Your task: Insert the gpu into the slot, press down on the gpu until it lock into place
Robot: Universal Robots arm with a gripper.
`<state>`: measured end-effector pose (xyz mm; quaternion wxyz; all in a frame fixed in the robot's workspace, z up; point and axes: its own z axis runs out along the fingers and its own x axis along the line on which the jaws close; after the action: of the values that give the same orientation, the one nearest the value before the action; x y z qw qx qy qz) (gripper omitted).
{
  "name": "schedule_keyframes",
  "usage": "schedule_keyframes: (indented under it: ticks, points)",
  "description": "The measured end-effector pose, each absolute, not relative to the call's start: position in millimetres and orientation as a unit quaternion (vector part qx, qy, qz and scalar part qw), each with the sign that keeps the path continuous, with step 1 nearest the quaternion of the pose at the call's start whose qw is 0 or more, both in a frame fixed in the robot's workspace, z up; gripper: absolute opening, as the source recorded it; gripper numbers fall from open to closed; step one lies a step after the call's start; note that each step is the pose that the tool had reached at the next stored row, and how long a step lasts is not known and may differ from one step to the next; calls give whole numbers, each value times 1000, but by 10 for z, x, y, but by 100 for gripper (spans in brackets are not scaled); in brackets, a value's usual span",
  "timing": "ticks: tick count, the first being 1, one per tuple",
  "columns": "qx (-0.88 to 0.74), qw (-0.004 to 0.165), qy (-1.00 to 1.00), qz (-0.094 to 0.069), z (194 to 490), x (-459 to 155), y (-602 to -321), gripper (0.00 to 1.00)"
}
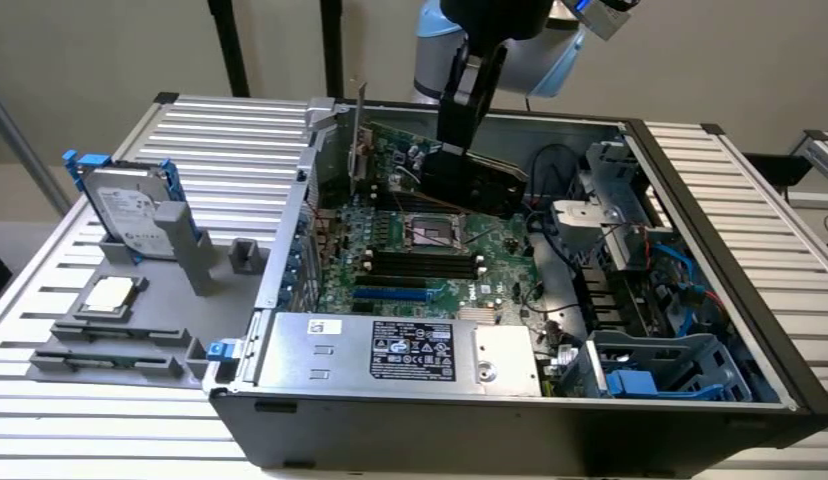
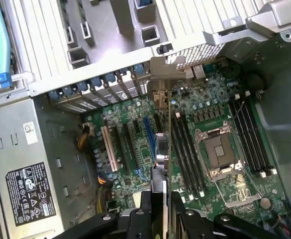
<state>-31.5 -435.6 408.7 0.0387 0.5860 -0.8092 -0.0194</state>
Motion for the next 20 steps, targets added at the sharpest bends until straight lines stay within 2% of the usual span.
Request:
schedule_keyframes:
  ticks: [20]
  points:
    - [601, 39, -798, -19, 4079, -315, -4356, 27]
